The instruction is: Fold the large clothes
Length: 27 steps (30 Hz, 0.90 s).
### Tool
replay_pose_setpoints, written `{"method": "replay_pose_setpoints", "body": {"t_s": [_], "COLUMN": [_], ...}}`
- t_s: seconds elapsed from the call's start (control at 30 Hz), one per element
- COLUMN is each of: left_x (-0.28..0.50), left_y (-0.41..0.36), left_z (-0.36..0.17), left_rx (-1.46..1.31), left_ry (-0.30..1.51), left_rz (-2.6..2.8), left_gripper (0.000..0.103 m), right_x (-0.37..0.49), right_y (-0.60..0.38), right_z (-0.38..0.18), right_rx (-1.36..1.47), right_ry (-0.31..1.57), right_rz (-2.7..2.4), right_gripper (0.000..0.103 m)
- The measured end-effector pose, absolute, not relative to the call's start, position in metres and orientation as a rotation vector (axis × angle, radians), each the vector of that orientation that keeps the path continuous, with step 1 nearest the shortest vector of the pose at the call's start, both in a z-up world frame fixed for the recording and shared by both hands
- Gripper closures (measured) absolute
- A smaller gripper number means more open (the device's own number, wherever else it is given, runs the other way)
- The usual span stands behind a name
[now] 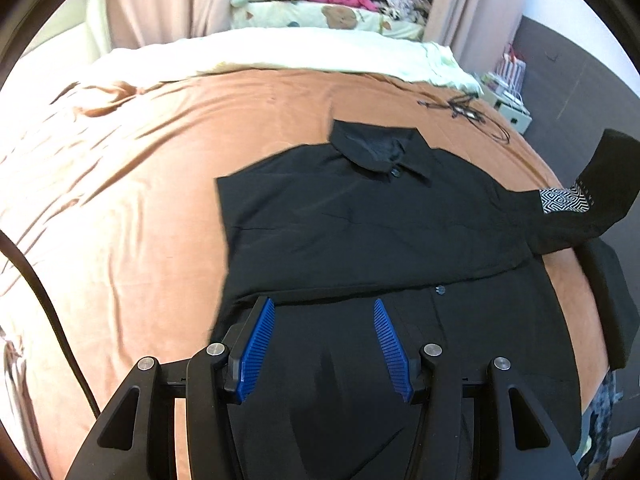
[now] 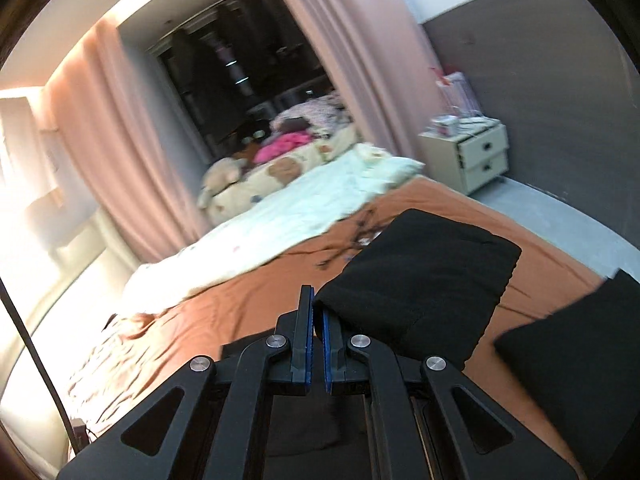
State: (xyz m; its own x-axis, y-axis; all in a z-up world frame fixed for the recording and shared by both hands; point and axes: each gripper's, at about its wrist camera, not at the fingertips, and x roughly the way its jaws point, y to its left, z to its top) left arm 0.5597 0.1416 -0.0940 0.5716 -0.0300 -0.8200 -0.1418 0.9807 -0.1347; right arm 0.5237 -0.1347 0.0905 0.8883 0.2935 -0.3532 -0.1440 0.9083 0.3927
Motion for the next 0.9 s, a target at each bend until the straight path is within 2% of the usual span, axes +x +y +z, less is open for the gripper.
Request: {"method": "replay_pose_setpoints", "body": {"t_s": [0.13,0.33,0.43,0.6,0.9], "left_x": [0.543,0.522,0.513,0.498,0.473], "left_y": [0.164,0.194,0.208,0.233,0.275], "left_z": [-0.087,-0.085,-0.083,-0.081,-0.086], "left_rx": [-0.216,-0.241,-0.242,-0.242,-0.215], "left_ry": [0.947,0.941,0.942,0.942,0.971], "left_rz": [0.094,0.137,0.162,0.205,0.286], "left_gripper": [0.049,0.049,0.049,0.049,0.049], "right_x": [0.525,0.532,0.551,0.622,0.684], "right_y": [-0.082,-0.028,-0.028,0.000,0.044], "right_z": [0.099,0.085,0.078,0.059,-0.009], "right_rx": [0.323,0.285,0.284,0.283,0.298], "right_ry": [0.425,0.471,0.499,0.565,0.754], "right_rz": [0.294,0.397,0.440,0.507,0.548], "right_gripper": [0.102,0.103,0.103,0.103,0.102]}}
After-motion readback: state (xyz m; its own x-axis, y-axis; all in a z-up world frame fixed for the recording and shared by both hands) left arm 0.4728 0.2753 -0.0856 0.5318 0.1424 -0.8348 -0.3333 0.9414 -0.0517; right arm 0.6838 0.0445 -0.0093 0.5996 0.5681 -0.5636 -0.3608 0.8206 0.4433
